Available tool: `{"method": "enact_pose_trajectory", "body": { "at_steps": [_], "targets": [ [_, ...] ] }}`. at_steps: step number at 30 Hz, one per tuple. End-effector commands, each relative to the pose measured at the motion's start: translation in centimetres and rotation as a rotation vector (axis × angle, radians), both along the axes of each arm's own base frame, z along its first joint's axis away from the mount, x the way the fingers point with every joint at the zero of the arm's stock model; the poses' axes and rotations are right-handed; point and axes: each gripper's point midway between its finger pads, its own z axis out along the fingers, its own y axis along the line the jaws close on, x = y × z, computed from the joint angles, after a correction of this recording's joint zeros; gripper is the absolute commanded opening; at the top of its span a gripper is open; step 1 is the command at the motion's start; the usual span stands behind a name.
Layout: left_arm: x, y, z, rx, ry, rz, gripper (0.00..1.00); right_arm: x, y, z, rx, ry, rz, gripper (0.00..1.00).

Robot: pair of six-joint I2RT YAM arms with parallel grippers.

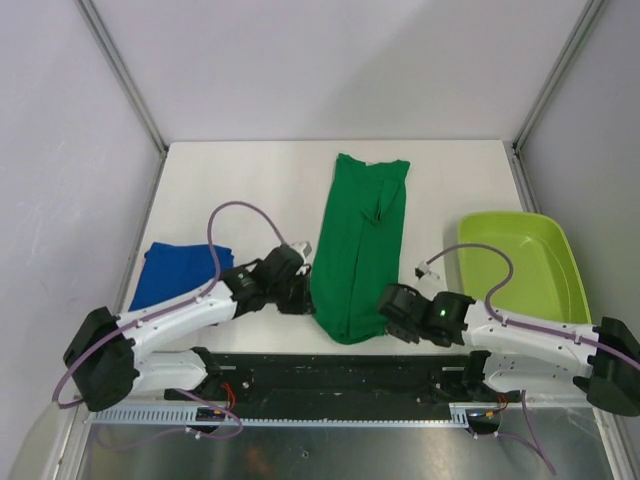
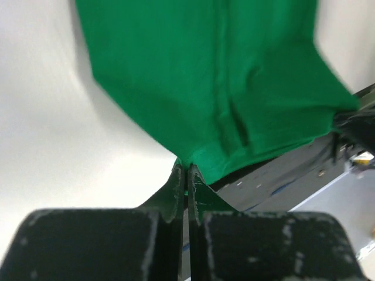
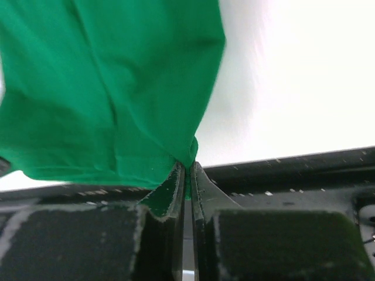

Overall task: Fold and stack the t-shirts
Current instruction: Grab the bottom of the folded rectangular tshirt with both arms, then fold the folded rectangular tshirt in 1/3 of the way

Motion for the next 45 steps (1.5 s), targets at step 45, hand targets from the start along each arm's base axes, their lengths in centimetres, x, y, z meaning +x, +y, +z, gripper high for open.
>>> {"method": "enact_pose_trajectory", "body": {
  "at_steps": [45],
  "targets": [
    [30.8, -6.2, 3.2, -0.026, -0.199, 0.242, 0.00, 31.9, -5.1, 2.4, -0.047, -0.328, -0.272, 0.00]
  ]
}}
